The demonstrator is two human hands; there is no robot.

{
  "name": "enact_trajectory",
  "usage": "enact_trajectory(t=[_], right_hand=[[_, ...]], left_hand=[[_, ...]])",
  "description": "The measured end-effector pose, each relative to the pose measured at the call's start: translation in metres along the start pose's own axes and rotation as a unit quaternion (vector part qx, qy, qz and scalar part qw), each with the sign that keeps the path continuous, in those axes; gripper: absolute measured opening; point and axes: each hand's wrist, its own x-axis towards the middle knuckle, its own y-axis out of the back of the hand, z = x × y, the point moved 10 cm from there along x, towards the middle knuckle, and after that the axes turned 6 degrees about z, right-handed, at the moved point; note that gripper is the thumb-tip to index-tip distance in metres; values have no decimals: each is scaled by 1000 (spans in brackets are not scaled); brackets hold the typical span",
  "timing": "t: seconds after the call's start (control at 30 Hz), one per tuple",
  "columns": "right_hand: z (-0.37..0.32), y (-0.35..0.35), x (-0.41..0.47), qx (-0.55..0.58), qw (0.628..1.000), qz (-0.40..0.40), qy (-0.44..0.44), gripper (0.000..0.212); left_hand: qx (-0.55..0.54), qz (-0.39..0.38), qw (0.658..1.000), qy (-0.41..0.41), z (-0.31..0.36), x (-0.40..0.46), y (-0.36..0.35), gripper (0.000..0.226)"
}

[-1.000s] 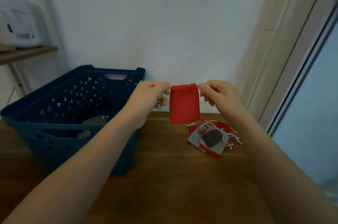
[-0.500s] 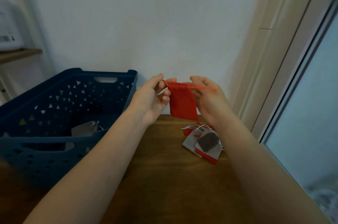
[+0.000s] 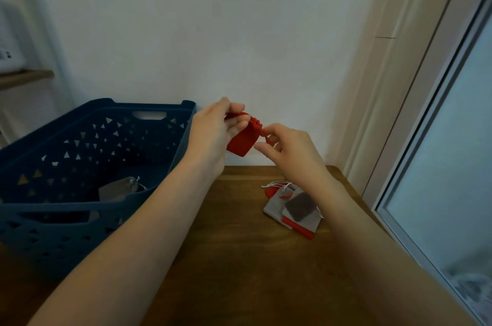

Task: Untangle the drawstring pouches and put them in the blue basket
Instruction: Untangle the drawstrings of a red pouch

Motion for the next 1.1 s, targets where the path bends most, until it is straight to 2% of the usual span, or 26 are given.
enact_trajectory(t=[0.03,0.1,0.17,0.23,0.3,0.37,0.43,0.47,0.57,0.6,0.63,0.67,0.73,0.77,0.87,0.93,1.0,1.1], right_hand=[[0,0,0,-40,999,-1,13,28],[-1,2,1,-49,998,-9,28,21],[7,8,2,59,998,-19,-6,23],[22,20,2,254,963,10,-88,34],[39,22,1,442,878,54,-177,44],[46,8,-1,613,747,53,-254,54],[46,-6,-3,721,618,43,-312,56],[49,-10,-4,753,568,47,-329,56],[62,-16,-6,810,460,96,-351,50],[65,-18,-7,819,435,110,-358,48],[67,-22,-9,819,426,115,-367,46],[67,-24,-10,811,438,114,-372,45],[65,-26,-9,770,509,105,-371,43],[65,-24,-8,730,566,100,-369,42],[56,-6,1,534,776,96,-321,42],[38,7,6,392,880,90,-254,41],[20,12,8,292,935,70,-190,35],[0,12,10,210,972,52,-92,25]], left_hand=[[1,-4,1000,-2,0,0,-1,18],[-1,-7,1000,-3,-1,1,0,19],[-15,-6,1000,4,-2,2,2,19],[-45,-11,998,35,-6,4,3,22],[-72,-32,994,81,-14,5,0,33],[-106,-50,983,138,-25,4,-3,42],[-170,-59,964,196,-35,1,-8,34],[-203,-59,953,216,-38,1,-10,27],[-278,-32,935,216,-41,7,-4,27],[-286,-26,935,207,-42,10,-2,33],[-283,-26,938,196,-43,11,0,37],[-266,-25,947,180,-43,12,1,41],[-185,-15,974,131,-41,12,6,44],[-133,-9,986,102,-36,12,6,44],[16,-3,1000,8,-14,7,1,42],[88,-19,995,-33,-3,3,-7,40],[150,-38,986,-62,3,0,-14,39],[250,-54,956,-148,17,-4,-22,40]])
